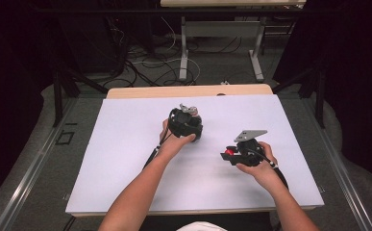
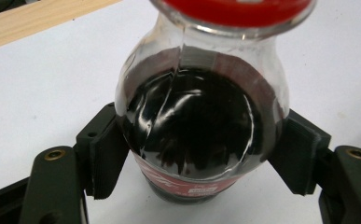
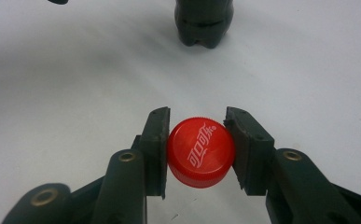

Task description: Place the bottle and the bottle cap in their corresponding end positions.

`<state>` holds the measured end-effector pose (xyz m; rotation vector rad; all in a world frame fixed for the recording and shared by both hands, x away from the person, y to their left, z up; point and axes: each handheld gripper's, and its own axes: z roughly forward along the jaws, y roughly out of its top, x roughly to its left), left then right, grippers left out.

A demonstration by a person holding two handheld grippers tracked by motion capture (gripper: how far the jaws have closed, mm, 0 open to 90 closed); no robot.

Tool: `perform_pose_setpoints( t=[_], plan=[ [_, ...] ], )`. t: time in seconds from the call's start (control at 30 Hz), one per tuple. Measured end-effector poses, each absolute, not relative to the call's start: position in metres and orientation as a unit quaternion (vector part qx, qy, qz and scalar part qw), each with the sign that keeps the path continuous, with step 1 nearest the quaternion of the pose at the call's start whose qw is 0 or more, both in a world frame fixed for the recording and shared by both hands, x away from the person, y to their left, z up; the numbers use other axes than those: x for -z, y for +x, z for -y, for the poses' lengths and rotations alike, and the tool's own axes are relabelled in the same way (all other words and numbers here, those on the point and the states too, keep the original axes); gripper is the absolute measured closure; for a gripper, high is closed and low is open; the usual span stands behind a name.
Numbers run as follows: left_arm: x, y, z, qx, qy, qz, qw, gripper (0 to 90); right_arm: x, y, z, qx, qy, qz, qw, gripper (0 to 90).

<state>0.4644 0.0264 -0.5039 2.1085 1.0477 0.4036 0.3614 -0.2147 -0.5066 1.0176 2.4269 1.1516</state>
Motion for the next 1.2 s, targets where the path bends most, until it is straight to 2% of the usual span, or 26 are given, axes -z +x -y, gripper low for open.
perform_pose_setpoints(
  t=[0.13, 0.3, 0.43, 0.93, 1.2],
  plan=[
    [0.507, 0.465, -0.026, -0.137, 0.821, -0.418, 0.365, 20.9, 0.505, 0.361, 0.215, -0.397, 0.354, -0.836, 0.134, 60.9],
    [0.507, 0.466, -0.026, -0.128, 0.82, -0.421, 0.366, 0.2, 0.505, 0.361, 0.216, -0.398, 0.353, -0.836, 0.136, 60.9],
    [0.503, 0.464, -0.029, -0.112, 0.815, -0.424, 0.378, 0.1, 0.505, 0.361, 0.216, -0.397, 0.355, -0.836, 0.131, 60.9],
    [0.473, 0.436, -0.061, -0.119, 0.798, -0.425, 0.411, 0.1, 0.496, 0.362, 0.214, -0.397, 0.349, -0.839, 0.133, 60.8],
    [0.462, 0.421, -0.08, -0.092, 0.786, -0.429, 0.435, 0.2, 0.494, 0.364, 0.206, -0.402, 0.339, -0.84, 0.133, 60.9]
  ],
)
